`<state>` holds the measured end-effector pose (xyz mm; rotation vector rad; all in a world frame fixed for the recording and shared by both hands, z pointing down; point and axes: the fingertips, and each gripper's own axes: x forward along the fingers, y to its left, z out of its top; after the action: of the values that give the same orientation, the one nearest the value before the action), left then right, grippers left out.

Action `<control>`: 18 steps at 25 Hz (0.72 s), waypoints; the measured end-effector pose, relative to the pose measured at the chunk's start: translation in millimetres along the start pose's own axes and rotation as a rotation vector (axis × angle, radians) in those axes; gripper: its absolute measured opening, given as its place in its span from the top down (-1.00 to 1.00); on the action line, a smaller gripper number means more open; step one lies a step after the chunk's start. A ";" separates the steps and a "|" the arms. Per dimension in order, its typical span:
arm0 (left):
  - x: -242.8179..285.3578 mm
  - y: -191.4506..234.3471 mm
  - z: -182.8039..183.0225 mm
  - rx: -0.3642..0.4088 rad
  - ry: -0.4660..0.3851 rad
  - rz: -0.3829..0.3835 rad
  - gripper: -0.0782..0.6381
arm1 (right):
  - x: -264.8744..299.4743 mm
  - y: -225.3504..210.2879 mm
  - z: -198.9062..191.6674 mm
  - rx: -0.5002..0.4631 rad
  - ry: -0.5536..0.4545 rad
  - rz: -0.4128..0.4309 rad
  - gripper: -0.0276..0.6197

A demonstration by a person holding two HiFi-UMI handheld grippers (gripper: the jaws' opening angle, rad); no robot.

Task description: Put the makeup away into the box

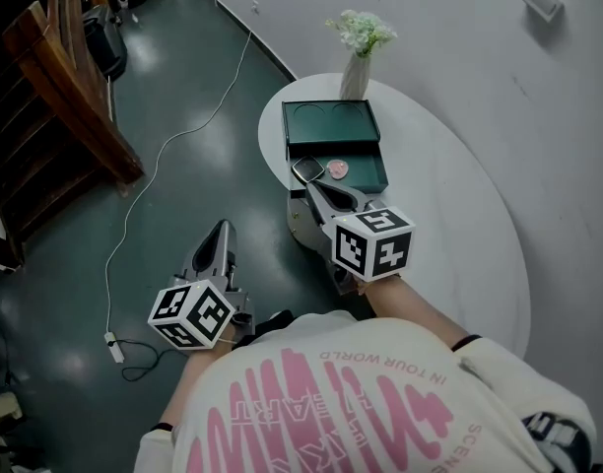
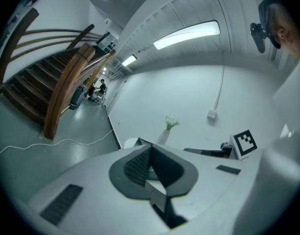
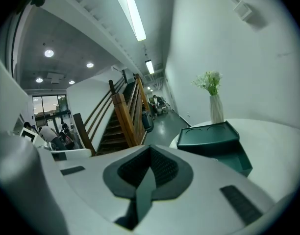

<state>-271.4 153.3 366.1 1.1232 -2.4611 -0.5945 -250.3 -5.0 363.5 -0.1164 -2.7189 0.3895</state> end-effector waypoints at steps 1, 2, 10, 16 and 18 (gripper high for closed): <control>-0.6 -3.4 -1.8 -0.001 0.001 -0.001 0.78 | -3.4 -1.4 -1.6 -0.007 0.004 -0.003 0.92; -1.2 -6.8 -3.1 0.001 0.002 -0.003 0.78 | -6.4 -3.1 -3.1 -0.011 0.007 -0.005 0.92; -7.9 -29.1 -6.6 0.021 -0.009 -0.004 0.78 | -26.7 -13.6 -7.4 -0.011 0.017 -0.008 0.92; -19.1 -38.0 -10.5 0.025 -0.009 0.007 0.78 | -35.7 -9.2 -12.8 -0.021 0.031 0.006 0.92; -23.4 -41.3 -14.3 0.022 -0.006 0.012 0.78 | -39.8 -9.2 -17.2 -0.020 0.041 0.010 0.92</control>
<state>-224.5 143.8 353.3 1.1162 -2.4832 -0.5701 -207.2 -14.9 366.7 -0.1422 -2.6831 0.3584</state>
